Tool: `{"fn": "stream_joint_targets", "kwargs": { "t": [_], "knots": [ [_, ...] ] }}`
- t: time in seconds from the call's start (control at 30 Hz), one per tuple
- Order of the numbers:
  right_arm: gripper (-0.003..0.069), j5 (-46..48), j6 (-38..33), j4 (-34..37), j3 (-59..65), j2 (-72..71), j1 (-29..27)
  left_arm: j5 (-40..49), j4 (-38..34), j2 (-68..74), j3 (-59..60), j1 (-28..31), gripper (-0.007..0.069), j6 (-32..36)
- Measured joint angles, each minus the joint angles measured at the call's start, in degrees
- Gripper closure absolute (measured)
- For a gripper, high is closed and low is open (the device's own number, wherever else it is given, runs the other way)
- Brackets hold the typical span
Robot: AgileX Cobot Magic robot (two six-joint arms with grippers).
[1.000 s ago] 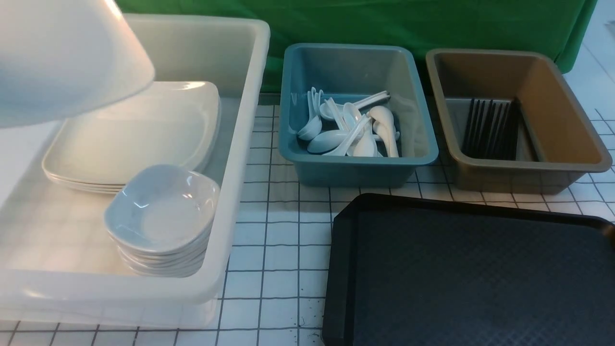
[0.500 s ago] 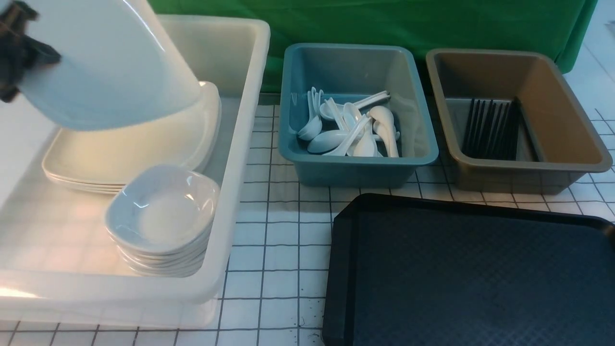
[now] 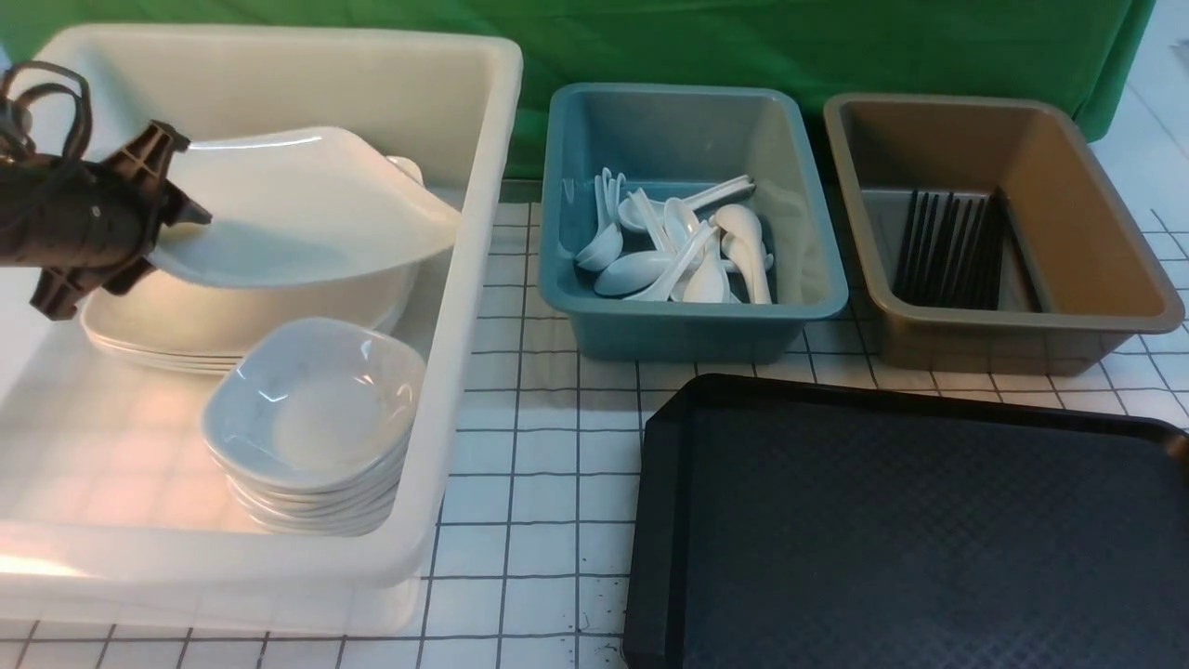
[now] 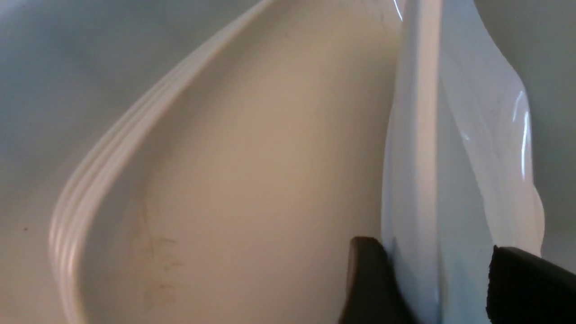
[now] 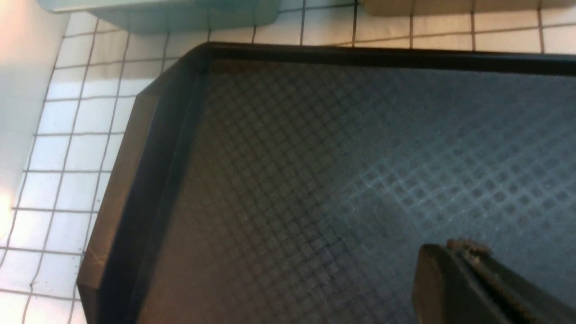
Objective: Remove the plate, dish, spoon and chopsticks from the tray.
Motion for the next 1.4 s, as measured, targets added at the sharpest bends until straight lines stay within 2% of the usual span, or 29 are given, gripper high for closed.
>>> {"fn": "stream_joint_targets", "kwargs": {
  "t": [0.2,0.33,0.37,0.4,0.5,0.67,0.7,0.8,0.87,0.97,1.03,1.17,1.3,1.4],
  "knots": [
    [0.0629,0.1,0.0,0.0,0.0,0.0,0.0,0.9,3.3,0.0,0.0,0.0,0.0189,0.0],
    [0.0629,0.2,0.0,0.0,0.0,0.0,0.0,6.3,13.8,-0.6,0.0,0.5,0.0155,-1.4],
    [0.0629,0.2,0.0,0.0,0.0,0.0,0.0,6.7,14.3,-0.6,0.0,0.6,0.0155,-1.5],
    [0.0629,0.3,0.0,0.0,0.0,0.0,0.0,8.8,18.0,-1.2,0.0,1.6,0.0154,-3.0],
    [0.0629,0.5,0.0,0.0,0.0,0.0,0.0,11.9,23.3,-2.5,-0.1,4.4,0.0153,-4.8],
    [0.0628,0.5,0.0,0.0,0.0,0.0,0.0,15.3,23.6,-4.8,-0.1,9.8,0.0160,-5.8],
    [0.0627,0.5,0.0,0.0,0.0,0.0,0.0,17.1,22.2,-5.8,-0.1,11.8,0.0181,-5.7],
    [0.0627,0.5,0.1,0.0,0.0,0.0,0.0,19.8,20.9,-6.7,-0.1,13.0,0.0254,-3.4],
    [0.0627,0.5,0.4,0.0,0.0,0.0,0.0,24.5,20.1,-7.2,-0.1,12.6,0.0402,0.9],
    [0.0627,0.6,0.4,0.0,0.0,0.0,0.0,28.4,19.8,-7.0,-0.1,10.6,0.0552,4.0],
    [0.0627,0.6,0.4,0.0,0.0,0.0,0.0,29.5,19.6,-6.9,-0.1,8.5,0.0599,5.5],
    [0.0627,0.7,0.4,0.0,0.0,0.0,0.0,29.6,19.8,-5.9,-0.2,3.8,0.0629,6.6],
    [0.0626,0.7,0.4,0.0,0.0,0.0,0.0,25.6,24.9,-3.3,-0.2,-0.8,0.0631,6.6],
    [0.0627,1.0,0.4,0.0,0.0,0.0,0.0,21.7,28.0,-1.2,-0.2,-1.4,0.0631,3.0]
  ]
}}
